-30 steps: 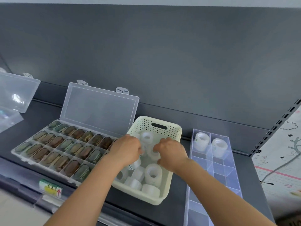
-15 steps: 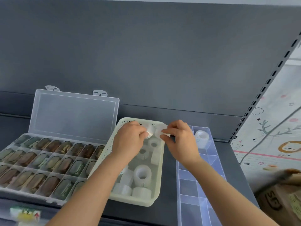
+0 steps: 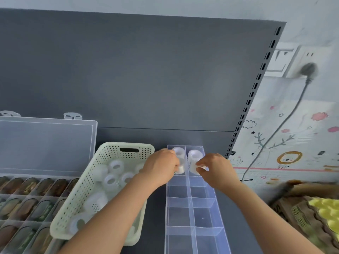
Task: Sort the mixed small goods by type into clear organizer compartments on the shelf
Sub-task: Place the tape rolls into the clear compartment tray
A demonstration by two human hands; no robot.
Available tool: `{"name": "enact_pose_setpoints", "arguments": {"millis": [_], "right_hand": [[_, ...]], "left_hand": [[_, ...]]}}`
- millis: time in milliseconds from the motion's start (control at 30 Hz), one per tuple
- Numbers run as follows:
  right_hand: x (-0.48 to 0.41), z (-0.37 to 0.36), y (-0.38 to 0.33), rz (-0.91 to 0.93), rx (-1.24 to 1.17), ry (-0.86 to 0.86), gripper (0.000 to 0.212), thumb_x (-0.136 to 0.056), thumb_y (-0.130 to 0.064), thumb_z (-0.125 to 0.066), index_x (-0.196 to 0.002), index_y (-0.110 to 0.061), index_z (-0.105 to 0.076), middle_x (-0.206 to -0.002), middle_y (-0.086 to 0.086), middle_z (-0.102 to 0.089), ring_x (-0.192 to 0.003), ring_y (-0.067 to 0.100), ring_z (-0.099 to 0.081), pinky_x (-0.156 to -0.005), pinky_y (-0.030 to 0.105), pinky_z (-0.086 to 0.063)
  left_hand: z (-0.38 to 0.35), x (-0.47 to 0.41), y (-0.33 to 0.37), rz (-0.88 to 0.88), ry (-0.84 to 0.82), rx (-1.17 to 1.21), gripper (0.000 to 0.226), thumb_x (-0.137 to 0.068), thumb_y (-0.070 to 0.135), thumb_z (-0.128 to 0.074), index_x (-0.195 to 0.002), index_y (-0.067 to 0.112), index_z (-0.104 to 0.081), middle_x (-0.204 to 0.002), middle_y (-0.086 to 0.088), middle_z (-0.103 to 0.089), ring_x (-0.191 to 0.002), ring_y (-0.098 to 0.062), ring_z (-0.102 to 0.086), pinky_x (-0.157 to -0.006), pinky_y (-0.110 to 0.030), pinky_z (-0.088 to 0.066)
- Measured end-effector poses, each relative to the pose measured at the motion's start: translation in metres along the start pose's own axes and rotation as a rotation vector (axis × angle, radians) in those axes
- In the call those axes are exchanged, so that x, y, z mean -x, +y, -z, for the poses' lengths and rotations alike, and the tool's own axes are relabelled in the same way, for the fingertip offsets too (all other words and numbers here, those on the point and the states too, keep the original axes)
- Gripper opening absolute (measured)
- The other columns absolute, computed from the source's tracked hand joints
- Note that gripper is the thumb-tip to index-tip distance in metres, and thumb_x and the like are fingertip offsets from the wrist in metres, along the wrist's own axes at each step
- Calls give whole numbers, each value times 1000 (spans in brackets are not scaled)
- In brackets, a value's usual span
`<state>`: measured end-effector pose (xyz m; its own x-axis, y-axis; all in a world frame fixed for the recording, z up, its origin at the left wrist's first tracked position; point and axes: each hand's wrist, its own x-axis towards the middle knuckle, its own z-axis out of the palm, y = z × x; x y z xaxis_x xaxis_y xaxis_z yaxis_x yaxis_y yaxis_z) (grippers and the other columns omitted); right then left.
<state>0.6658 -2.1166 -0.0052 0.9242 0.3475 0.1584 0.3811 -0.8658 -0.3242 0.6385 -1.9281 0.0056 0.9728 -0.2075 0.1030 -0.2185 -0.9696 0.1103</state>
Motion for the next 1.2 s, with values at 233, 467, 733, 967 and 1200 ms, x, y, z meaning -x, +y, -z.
{"name": "enact_pose_setpoints", "arguments": {"millis": [233, 467, 733, 967, 1200], "right_hand": [[-9, -7, 4, -36, 168, -161, 20, -90, -21, -53, -97, -21, -72, -103, 1, -66, -95, 24, -61, -79, 33, -53], [-25, -6, 1, -90, 161, -301, 17, -87, -25, -55, -94, -18, -69, -94, 3, -68, -81, 23, -61, -66, 26, -47], [-21, -4, -12, -14, 120, -203, 26, -93, -31, -49, -90, -13, -67, -88, 2, -67, -86, 24, -61, -70, 30, -51], [-12, -16, -78, 356, -110, -73, 22, -88, -35, -59, -99, -23, -73, -100, -2, -67, -100, 18, -52, -82, 33, -47], [-25, -44, -132, 534, 145, -147, 33, -89, -42, -55, -118, -29, -64, -118, -4, -63, -115, 21, -43, -94, 33, -33]], "left_hand": [[-13, -15, 4, 103, -151, -5, 10, -84, 10, -56, -74, 7, -56, -91, -7, -53, -89, -30, -56, -59, -29, -32], [-16, -18, 1, 35, -218, -74, 24, -93, 21, -54, -106, 27, -73, -104, -4, -58, -82, -24, -40, -73, -28, -30], [-8, -1, -8, 46, -104, 22, 23, -92, 20, -48, -76, 15, -65, -85, 1, -52, -92, -23, -49, -75, -36, -45], [18, 58, -65, 321, 92, 1, 19, -91, 17, -53, -89, 24, -70, -85, 7, -52, -90, -17, -51, -68, -28, -38], [4, 107, -102, 559, -141, -113, 21, -86, 16, -51, -94, 21, -70, -97, -2, -66, -91, -24, -59, -70, -31, -45]]}}
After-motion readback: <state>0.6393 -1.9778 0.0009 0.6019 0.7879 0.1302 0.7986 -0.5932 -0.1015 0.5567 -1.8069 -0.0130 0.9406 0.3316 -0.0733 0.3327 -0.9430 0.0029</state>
